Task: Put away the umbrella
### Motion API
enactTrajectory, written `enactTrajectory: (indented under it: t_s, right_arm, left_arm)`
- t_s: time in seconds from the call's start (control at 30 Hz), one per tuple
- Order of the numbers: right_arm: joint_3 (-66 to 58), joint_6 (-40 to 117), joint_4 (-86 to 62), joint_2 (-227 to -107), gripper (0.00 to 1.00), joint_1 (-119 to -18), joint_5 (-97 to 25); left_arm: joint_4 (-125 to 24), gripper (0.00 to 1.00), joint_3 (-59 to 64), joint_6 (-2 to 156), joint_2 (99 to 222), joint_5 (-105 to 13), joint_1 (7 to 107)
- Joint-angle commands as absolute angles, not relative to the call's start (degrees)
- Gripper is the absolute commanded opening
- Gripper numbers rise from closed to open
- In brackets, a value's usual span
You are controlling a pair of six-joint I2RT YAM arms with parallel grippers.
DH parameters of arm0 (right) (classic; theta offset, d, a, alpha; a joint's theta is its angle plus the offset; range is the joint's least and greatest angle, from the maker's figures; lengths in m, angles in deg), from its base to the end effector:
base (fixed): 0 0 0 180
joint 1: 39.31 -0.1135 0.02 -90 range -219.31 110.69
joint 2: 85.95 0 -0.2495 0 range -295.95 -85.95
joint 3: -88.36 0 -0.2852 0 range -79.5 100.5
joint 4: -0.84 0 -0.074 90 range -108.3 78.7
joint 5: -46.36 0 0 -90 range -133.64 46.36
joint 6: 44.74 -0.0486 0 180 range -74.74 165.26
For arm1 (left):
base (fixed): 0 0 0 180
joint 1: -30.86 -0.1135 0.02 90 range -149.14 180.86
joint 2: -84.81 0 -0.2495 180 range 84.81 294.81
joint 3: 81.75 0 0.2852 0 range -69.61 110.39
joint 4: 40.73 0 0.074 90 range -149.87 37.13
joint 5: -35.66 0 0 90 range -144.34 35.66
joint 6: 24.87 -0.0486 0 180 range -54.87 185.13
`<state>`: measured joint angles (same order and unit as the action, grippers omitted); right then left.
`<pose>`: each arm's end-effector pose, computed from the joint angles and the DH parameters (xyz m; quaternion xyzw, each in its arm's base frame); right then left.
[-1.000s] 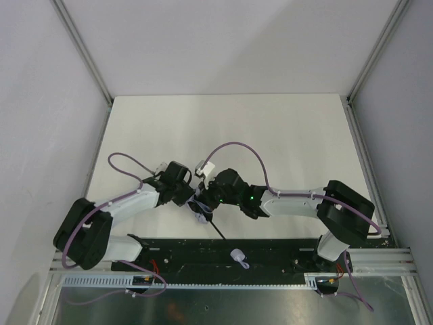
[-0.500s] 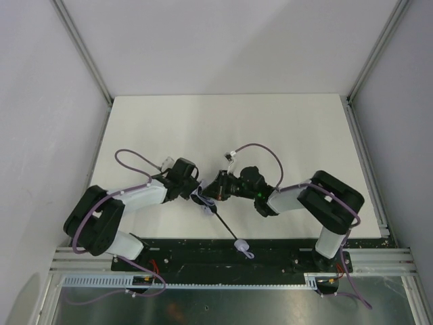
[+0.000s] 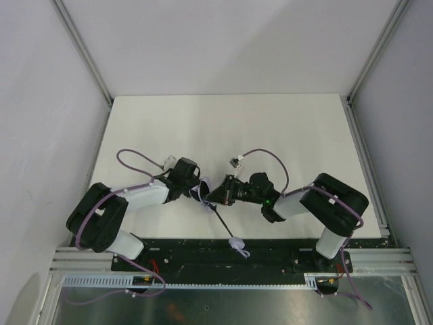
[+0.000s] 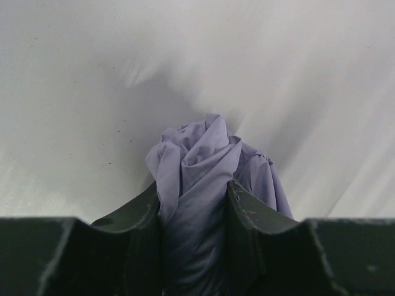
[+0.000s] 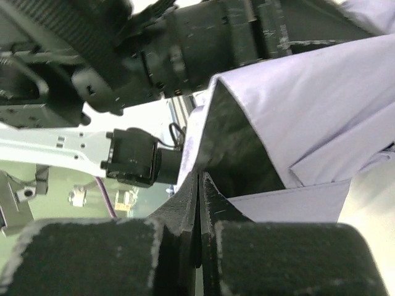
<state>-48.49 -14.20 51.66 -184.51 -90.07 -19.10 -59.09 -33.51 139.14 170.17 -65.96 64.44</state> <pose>0.1975 0.2737 0.1160 -0.0893 0.7269 0.6329 0.2510 0.2521 -0.1556 0.0899 -0.3565 0.8812 -0.1811 0.2524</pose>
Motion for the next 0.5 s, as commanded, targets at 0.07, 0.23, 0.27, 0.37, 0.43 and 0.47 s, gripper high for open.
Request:
enactTrajectory:
  t_s: [0.07, 0.23, 0.27, 0.37, 0.43, 0.47]
  right_arm:
    - [-42.6, -1.4, 58.1, -176.5, 0.0, -92.5, -3.3]
    - [-34.1, 12.0, 42.0, -178.9, 0.0, -93.8, 0.3]
    - [-32.7, 13.2, 40.7, -180.2, 0.0, -93.8, 0.5]
    - [-28.8, 14.5, 39.5, -185.0, 0.0, -93.2, 2.4]
    - [-26.6, 16.1, 38.5, -187.4, 0.0, -93.2, 2.3]
    - [-25.3, 17.8, 36.7, -188.5, 0.0, -93.2, 2.0]
  left_arm:
    - [-65.4, 0.0, -37.0, 139.6, 175.9, -72.9, 64.0]
    - [-65.4, 0.0, -36.9, 140.1, 175.9, -73.3, 64.6]
    - [-65.4, 0.0, -36.9, 140.1, 175.9, -73.3, 64.7]
    - [-65.5, 0.0, -36.9, 140.1, 175.9, -73.6, 65.2]
    - [-65.4, 0.0, -37.2, 140.4, 175.9, -73.5, 65.4]
    - [-65.4, 0.0, -37.2, 140.3, 175.9, -73.4, 65.5]
